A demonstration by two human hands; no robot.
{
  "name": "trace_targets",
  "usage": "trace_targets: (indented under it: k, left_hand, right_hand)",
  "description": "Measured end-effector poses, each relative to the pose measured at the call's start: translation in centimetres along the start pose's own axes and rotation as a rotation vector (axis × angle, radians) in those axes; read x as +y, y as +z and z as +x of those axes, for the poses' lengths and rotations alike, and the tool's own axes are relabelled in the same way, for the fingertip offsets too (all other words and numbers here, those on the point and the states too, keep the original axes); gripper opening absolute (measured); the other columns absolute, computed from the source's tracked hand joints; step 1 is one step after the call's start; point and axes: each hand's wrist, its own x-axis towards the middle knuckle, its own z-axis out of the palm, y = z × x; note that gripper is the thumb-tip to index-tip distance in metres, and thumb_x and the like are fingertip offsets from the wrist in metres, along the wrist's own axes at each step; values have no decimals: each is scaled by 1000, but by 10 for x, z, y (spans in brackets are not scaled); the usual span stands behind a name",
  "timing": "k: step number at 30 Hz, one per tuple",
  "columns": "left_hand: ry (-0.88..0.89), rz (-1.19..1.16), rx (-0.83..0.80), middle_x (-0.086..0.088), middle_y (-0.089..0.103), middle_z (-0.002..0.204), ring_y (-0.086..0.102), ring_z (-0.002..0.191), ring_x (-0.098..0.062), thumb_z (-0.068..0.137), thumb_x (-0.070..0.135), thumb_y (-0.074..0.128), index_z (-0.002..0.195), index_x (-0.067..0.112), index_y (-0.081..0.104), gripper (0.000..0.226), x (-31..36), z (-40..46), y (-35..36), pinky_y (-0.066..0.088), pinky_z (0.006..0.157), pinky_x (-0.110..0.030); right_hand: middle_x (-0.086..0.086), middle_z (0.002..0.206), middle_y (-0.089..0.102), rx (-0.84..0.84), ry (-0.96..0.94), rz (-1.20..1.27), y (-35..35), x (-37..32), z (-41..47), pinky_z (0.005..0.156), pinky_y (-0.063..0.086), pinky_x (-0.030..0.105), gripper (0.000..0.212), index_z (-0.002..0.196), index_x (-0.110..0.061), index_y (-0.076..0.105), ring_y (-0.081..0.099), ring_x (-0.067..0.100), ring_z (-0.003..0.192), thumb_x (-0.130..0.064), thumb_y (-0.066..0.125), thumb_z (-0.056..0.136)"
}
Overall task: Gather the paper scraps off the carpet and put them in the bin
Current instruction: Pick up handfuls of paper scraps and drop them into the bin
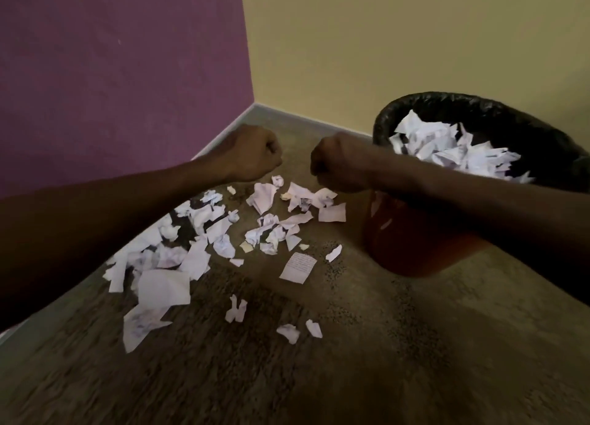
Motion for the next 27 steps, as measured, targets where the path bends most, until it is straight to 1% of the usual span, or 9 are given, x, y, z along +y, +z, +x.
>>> trace_targets:
  k: [3, 6, 9, 12, 14, 16, 20, 22, 27]
  left_hand:
    - [-115, 17, -75, -6, 71, 111, 65, 95, -21, 88, 26, 66, 108, 15, 68, 23, -43, -14, 26, 51, 85, -33]
    - [-236, 68, -185, -10, 58, 136, 56, 120, -31, 84, 48, 68, 135, 21, 51, 60, -88, -27, 62, 46, 99, -39]
    - [-429, 138, -423, -13, 13, 163, 9, 148, -42, 56, 90, 59, 154, 39, 6, 122, -125, -50, 93, 15, 116, -61]
    - [-660, 173, -548, -15, -34, 156, -27, 139, -53, 22, 105, 46, 143, 54, -21, 148, -148, -81, 110, 0, 102, -81]
    - [-774, 127, -504, -16, -41, 151, -31, 136, -54, 21, 102, 44, 145, 51, -22, 149, -157, -104, 116, 0, 100, -83]
    - [-843, 94, -348, -22, -34, 154, -26, 138, -55, 21, 103, 33, 150, 44, -13, 150, -161, -124, 125, -1, 102, -81]
    - [-962, -24, 122, -31, -10, 158, -9, 140, -60, 14, 109, 19, 152, 43, 7, 153, -178, -148, 155, -4, 102, -78]
    - [-1099, -117, 98, -22, -19, 159, -13, 142, -54, 13, 107, 30, 152, 48, 7, 152, -182, -149, 161, -2, 106, -74]
    - [-1091, -116, 54, -14, -12, 161, -3, 145, -49, 41, 99, 49, 150, 44, 16, 126, -166, -135, 154, 11, 111, -71]
  right_hand:
    - [18, 110, 67, -123, 2, -31, 42, -10, 17, 84, 54, 39, 30, 111, -1, 65, 65, 32, 98, -16, 56, 88]
    - [19, 124, 61, -167, 102, 38, 76, -10, 33, 88, 49, 34, 41, 124, -2, 57, 60, 32, 109, -27, 57, 92]
    - [19, 131, 56, -147, 221, 197, 109, 4, 51, 88, 45, 31, 56, 131, -6, 50, 56, 32, 116, -39, 63, 89]
    - [17, 143, 46, -132, 400, 390, 141, 26, 69, 98, 41, 32, 86, 141, -12, 39, 47, 32, 127, -59, 70, 76]
    - [15, 155, 30, -150, 523, 435, 165, 43, 83, 112, 31, 46, 117, 148, -22, 26, 34, 36, 139, -85, 63, 57]
    - [14, 158, 23, -149, 627, 481, 204, 73, 105, 113, 26, 56, 135, 146, -34, 22, 27, 40, 142, -102, 51, 33]
    - [13, 160, 15, -173, 635, 532, 205, 64, 113, 115, 19, 59, 130, 145, -40, 20, 17, 41, 145, -104, 46, 35]
    - [17, 161, 6, -237, 570, 510, 199, 45, 115, 117, 12, 59, 123, 151, -36, 14, 9, 42, 147, -98, 45, 50]
    - [17, 158, 6, -205, 338, 448, 224, -11, 119, 110, 14, 71, 120, 142, -44, 22, 9, 47, 144, -106, 37, 40]
